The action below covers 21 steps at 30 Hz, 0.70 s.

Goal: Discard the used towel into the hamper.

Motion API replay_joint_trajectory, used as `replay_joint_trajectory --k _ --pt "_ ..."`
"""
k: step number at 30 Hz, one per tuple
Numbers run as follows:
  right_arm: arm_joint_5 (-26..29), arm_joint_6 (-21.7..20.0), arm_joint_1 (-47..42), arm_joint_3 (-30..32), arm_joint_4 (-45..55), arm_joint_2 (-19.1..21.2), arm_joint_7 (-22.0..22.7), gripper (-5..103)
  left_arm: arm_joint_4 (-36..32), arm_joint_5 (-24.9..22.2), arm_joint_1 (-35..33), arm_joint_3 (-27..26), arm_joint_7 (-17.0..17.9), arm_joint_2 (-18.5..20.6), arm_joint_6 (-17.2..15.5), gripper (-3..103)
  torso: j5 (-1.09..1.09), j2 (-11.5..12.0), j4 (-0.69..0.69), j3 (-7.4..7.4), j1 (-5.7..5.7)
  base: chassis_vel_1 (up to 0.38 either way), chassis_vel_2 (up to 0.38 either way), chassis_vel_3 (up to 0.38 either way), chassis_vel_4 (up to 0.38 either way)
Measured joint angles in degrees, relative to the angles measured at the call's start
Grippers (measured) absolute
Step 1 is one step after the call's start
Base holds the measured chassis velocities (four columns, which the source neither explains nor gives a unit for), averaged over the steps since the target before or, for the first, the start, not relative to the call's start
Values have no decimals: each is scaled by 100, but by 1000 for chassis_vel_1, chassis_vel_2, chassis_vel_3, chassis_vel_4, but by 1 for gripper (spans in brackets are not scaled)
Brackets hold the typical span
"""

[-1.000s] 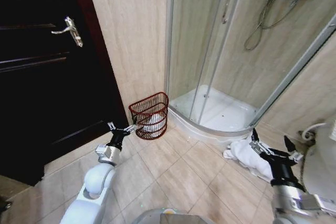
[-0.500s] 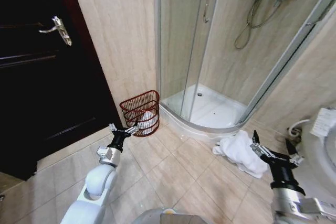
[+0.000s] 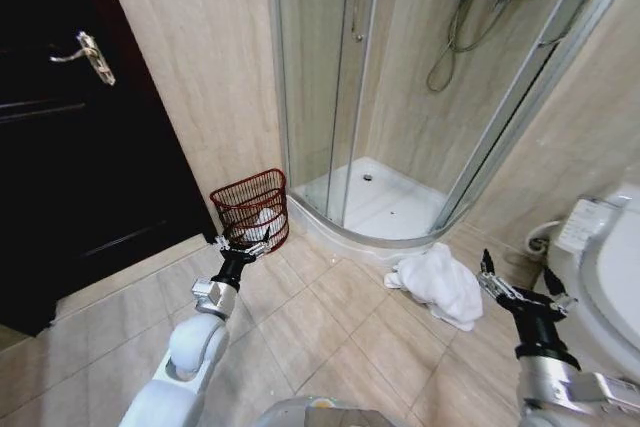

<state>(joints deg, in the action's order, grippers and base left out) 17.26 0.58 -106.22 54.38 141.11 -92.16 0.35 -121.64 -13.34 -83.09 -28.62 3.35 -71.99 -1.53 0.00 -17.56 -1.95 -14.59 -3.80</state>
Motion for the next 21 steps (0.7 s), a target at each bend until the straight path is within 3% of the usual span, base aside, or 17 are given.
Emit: replay_joint_trajectory --k 21 --pt "23 -123 268 89 -164 114 -34 100 103 147 73 157 78 -100 -92 100 0 0 -1 0 0 -153 -147 153 154"
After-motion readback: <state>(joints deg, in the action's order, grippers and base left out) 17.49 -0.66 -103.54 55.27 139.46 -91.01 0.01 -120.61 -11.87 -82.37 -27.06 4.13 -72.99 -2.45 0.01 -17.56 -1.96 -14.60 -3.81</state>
